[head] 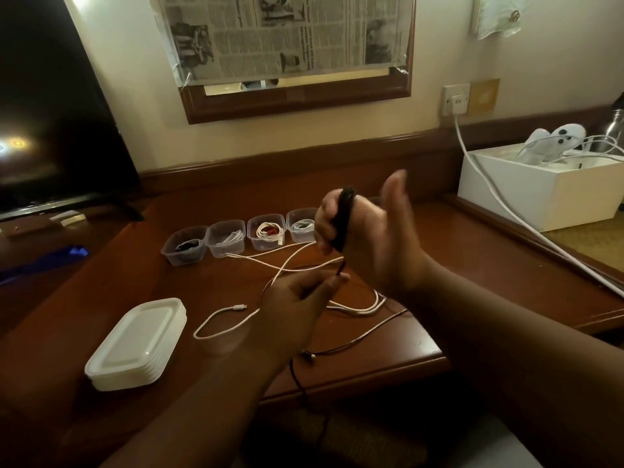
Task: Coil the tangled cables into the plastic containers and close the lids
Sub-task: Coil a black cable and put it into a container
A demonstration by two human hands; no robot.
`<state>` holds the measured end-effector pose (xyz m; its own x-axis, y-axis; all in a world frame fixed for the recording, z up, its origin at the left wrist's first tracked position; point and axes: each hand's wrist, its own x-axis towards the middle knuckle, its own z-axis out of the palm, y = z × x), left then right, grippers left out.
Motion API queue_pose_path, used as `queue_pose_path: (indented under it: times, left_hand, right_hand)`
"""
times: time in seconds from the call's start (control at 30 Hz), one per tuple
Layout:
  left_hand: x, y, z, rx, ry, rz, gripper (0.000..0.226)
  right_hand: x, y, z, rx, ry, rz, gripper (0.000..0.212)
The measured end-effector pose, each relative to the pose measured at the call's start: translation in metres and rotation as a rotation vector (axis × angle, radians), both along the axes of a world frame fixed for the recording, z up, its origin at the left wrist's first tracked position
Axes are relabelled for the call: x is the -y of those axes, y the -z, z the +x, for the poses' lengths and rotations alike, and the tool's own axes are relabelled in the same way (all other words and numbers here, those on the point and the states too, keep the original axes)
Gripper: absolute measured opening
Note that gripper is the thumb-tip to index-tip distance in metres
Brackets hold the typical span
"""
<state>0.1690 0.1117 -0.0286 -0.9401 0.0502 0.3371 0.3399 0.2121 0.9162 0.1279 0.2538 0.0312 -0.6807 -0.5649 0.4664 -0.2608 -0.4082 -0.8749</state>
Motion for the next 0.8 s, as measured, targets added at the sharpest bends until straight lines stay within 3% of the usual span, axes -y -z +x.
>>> queue_pose_path:
  times: [0.07, 0.13, 0.17, 0.23, 0.3, 0.4, 0.5, 0.57, 0.63, 0.73, 0.8]
  left_hand:
    - [0.003, 0.002, -0.002, -0.056, -0.06, -0.133, 0.01]
    - [0.014, -0.003, -0.006, -0.118, -0.089, -0.212, 0.007]
    - [0.021, -0.006, -0.008, -0.164, -0.116, -0.239, 0.011]
    - [0.032, -0.016, -0.013, -0.202, -0.183, -0.209, 0.026]
    - [0.036, -0.02, -0.017, -0.143, -0.183, -0.011, 0.029]
    - [0.029, -0.01, -0.017, 0.019, -0.114, 0.279, 0.033]
    - [0.011, 0.001, -0.008, 0.049, -0.086, 0.268, 0.032]
    - [0.001, 0.002, 0.001, 0.03, -0.063, 0.121, 0.025]
    - [0.001, 0.0, 0.003, -0.06, -0.086, -0.088, 0.015]
    - [0.013, -0.009, -0.002, -0.145, -0.122, -0.229, 0.01]
    - [0.023, -0.016, -0.007, -0.235, -0.143, -0.318, 0.016]
  right_hand:
    - [-0.005, 0.005, -0.003, -0.478, 0.399, 0.516, 0.05]
    - [-0.008, 0.016, -0.006, -0.855, 0.582, 0.924, 0.065]
    - [-0.007, 0.02, -0.004, -0.882, 0.593, 1.006, 0.072]
    - [-0.004, 0.024, 0.0, -0.632, 0.49, 1.005, 0.08]
    - [-0.001, 0.024, 0.005, -0.175, 0.142, 0.768, 0.081]
    - [0.001, 0.015, 0.016, 0.35, -0.352, 0.105, 0.085]
    - [0.004, 0.003, 0.018, 0.541, -0.415, -0.441, 0.091]
    - [0.006, -0.001, 0.013, 0.479, -0.24, -0.523, 0.091]
    - [0.007, 0.0, 0.004, 0.299, 0.041, -0.331, 0.082]
    - [0.008, 0.008, 0.004, -0.332, 0.545, 0.403, 0.054]
    - [0.01, 0.018, 0.007, -0.605, 0.58, 0.795, 0.072]
